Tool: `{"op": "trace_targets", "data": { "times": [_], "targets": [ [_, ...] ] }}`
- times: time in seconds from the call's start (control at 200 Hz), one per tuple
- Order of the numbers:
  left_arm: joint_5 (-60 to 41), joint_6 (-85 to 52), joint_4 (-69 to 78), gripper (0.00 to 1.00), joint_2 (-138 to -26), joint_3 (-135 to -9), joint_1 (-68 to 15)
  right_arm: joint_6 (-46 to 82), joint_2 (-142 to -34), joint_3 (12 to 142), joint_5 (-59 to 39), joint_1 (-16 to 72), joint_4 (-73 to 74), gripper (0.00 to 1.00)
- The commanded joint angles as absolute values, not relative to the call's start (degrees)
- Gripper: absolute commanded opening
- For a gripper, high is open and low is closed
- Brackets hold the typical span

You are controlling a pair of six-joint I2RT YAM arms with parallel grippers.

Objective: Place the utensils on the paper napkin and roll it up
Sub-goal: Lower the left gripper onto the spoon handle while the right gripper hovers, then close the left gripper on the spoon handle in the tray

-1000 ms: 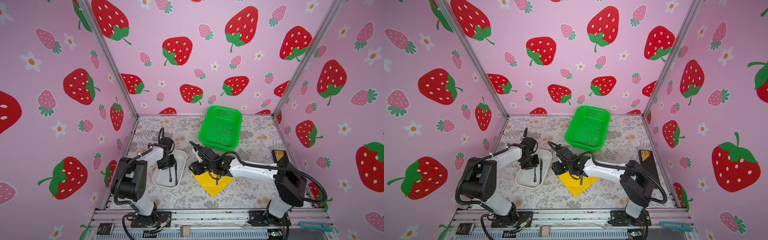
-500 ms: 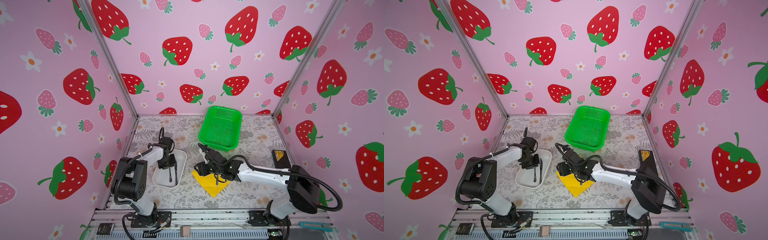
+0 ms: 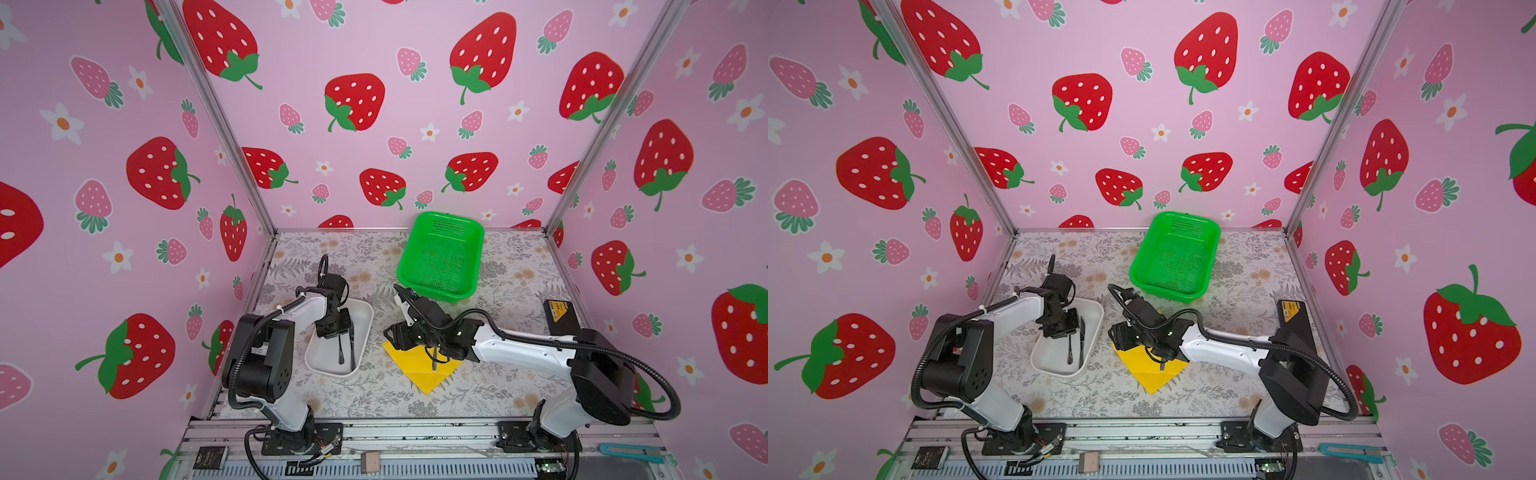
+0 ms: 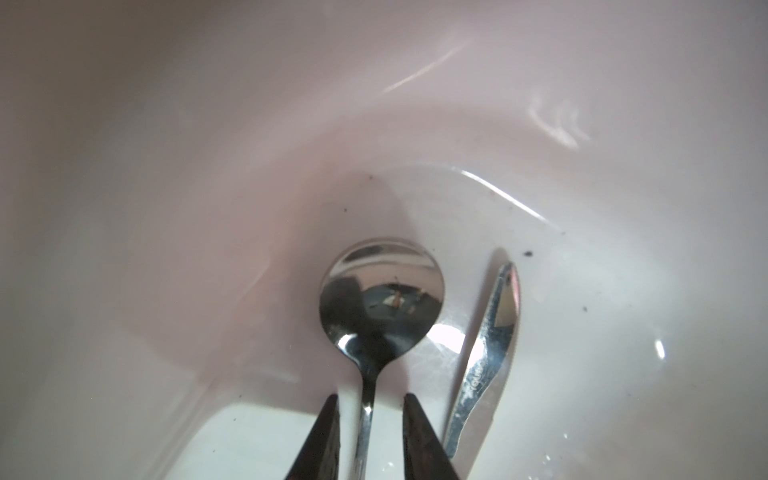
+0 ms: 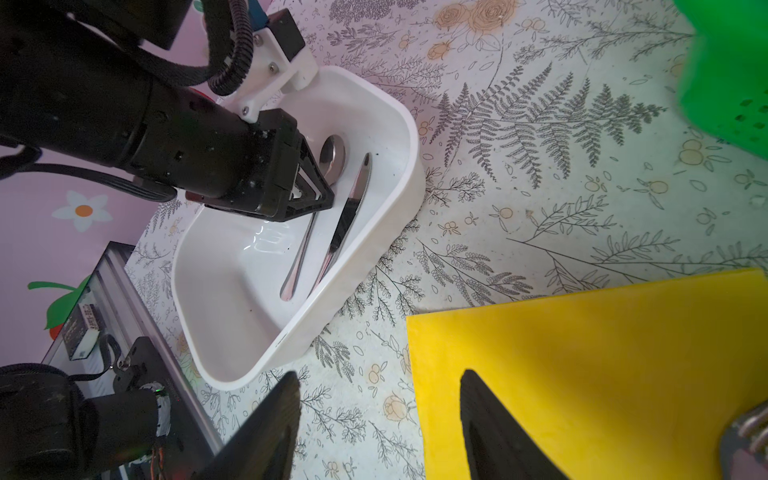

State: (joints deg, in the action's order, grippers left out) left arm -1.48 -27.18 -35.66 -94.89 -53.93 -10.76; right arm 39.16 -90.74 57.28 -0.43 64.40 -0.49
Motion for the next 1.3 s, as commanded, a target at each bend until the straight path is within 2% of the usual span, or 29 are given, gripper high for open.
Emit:
{"op": "trace_targets", "data": {
  "times": [0.0,0.375,0.575,0.955,1.291],
  "targets": [
    [-3.41,-26.55,-40.69,0.29,-97.04,-53.10,-10.84,38.08,-91.97,59.30,-1.58,64.78,-0.62,0.63],
    [-1.92,-26.30,-40.69,0.28,-96.92,-53.04,-10.63,38.52,-92.11,59.44,-0.57,64.78,-2.00,0.63],
    [-1.19,-26.52,-41.14,0.22,-97.78,-52.91,-10.59,38.85,-92.38,59.26,-0.61,64.78,-2.02,0.63],
    [-1.40,-26.26,-42.57,0.21,-96.40,-52.46,-11.38,38.65,-93.41,59.98,0.46,64.78,-3.61,0.63],
    [-3.21,-25.31,-42.65,0.15,-99.73,-53.50,-11.78,38.67,-93.38,59.75,0.62,64.78,-3.94,0.63]
  ]
}}
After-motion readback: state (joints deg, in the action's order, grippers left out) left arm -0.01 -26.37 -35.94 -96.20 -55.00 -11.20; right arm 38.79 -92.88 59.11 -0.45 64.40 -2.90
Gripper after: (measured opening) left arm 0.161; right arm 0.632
